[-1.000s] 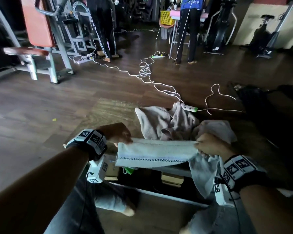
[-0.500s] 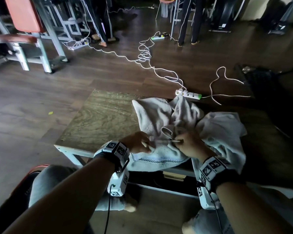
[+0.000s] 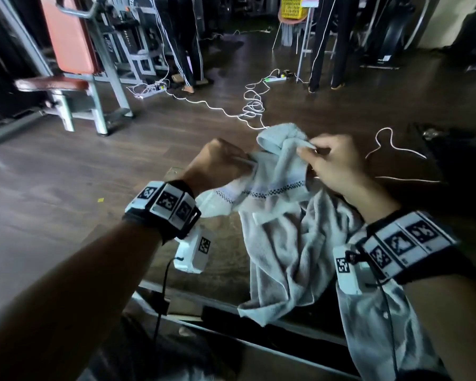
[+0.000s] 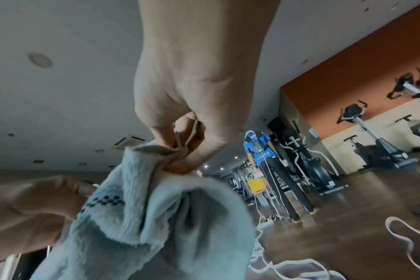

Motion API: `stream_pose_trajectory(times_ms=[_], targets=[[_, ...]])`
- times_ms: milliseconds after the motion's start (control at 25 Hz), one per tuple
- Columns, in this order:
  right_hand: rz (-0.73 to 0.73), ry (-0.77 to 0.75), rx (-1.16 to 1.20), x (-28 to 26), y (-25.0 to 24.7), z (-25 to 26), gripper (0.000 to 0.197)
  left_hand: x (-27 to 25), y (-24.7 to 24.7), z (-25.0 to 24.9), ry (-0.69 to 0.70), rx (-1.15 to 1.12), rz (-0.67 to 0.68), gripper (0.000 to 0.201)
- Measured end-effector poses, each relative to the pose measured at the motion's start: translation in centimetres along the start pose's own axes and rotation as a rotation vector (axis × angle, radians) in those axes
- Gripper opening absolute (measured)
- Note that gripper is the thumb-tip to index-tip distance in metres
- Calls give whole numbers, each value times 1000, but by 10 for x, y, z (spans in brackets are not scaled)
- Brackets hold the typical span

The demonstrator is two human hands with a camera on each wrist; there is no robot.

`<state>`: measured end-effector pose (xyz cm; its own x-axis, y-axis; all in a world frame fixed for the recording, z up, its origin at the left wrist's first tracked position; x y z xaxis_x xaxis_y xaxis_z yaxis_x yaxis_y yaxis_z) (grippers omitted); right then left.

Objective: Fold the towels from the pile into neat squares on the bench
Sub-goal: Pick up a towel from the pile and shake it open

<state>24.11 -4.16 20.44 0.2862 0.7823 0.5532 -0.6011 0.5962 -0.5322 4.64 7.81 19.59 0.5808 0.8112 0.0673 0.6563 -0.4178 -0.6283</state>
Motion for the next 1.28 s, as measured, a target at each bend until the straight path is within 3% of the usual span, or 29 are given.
stream_pose_trajectory(times_ms=[240,360,480,760,880,1040,1160,1280], targets=[[-47,75,-49,115,34,-39,39,105,-68,-5,-72,255,-237,17],[-79,82,-102,135,48,-71,36,136,-88,23,-130,254,-411,40],[-165,136,-216,133,44,-97,31,148,-108,49,-214,262,-536,36],[-134,212,-57,135,52,-107,18,152,-109,65,-360,111,-508,30],[-91,267,37,133,49,-97,19,152,-111,61,-354,-182,-457,11],[-156,275,121,129,42,-84,30,152,-117,47,-298,-522,-401,8],[-182,242,69,129,38,-84,26,161,-119,51,-237,-445,-442,22],[-221,227,36,129,33,-92,27,174,-109,59,-255,-386,-363,17]])
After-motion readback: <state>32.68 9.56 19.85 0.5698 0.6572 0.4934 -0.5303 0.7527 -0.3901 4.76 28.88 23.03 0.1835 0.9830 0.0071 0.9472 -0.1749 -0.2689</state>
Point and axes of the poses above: each hand's wrist, its own x-axis towards the middle knuckle, its own y-axis out of the palm, z = x × y, the point moved 3 cm from there along x, towards the middle knuckle, and after that the axes turned 13 degrees about -y, right-handed, at the moved point
